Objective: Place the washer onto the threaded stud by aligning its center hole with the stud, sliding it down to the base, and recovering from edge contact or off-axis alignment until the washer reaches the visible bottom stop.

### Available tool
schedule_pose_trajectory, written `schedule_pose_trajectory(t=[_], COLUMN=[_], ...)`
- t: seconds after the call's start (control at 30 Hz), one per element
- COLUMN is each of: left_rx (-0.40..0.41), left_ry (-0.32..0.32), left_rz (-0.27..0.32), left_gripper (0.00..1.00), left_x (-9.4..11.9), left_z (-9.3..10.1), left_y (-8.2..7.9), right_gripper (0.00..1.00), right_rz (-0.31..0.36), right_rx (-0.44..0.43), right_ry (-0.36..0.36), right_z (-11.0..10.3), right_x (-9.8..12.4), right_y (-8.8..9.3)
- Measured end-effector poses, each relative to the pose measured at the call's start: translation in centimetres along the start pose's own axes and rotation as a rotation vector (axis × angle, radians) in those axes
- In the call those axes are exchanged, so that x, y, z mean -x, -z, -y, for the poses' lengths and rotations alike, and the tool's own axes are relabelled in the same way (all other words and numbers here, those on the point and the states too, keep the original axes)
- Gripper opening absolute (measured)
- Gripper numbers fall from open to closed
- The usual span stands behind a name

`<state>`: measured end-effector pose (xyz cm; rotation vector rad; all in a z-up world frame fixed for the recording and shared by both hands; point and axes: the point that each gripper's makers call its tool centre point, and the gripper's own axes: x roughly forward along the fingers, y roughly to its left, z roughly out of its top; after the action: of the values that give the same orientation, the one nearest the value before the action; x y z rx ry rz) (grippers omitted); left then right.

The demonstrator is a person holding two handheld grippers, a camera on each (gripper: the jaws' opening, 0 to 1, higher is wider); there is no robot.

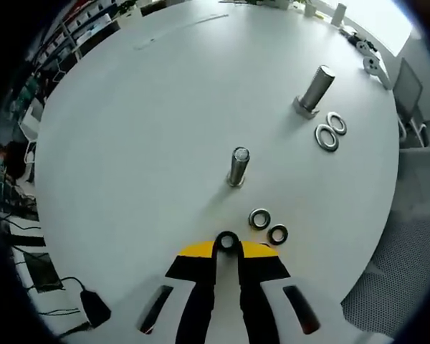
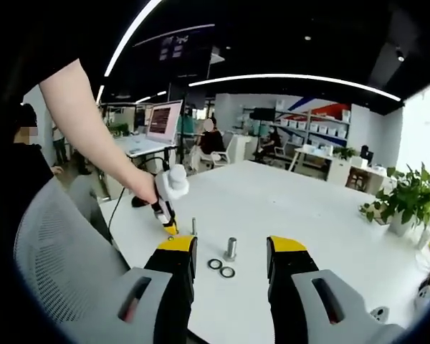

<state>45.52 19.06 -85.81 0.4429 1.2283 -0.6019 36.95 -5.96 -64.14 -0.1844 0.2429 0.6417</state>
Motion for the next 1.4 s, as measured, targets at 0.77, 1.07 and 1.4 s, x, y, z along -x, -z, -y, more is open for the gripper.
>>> schedule_pose_trajectory(t=[0.77,1.07,1.4], left_rx=[-0.053,-0.101,-0.202], left_ry=[0.003,-0.001,-0.020], left_rz=[0.080,0.155,0.174], left_gripper=[0.09,0.09,0.09], left_x=[1.5,3.9,5.4], left_z=[0.5,0.5,0.5], left_y=[-1.0,-3.7,-6.1], right_gripper=[0.41,0.41,0.41], right_rz=[0.001,-0.016,-0.019], right_rx=[-0.036,-0.019,-0.008], right_ry=[0.025,0.028,0.027], right_z=[0.7,0.7,0.6], right_x=[0.1,0.0,0.0], right_y=[0.1,0.4,0.4])
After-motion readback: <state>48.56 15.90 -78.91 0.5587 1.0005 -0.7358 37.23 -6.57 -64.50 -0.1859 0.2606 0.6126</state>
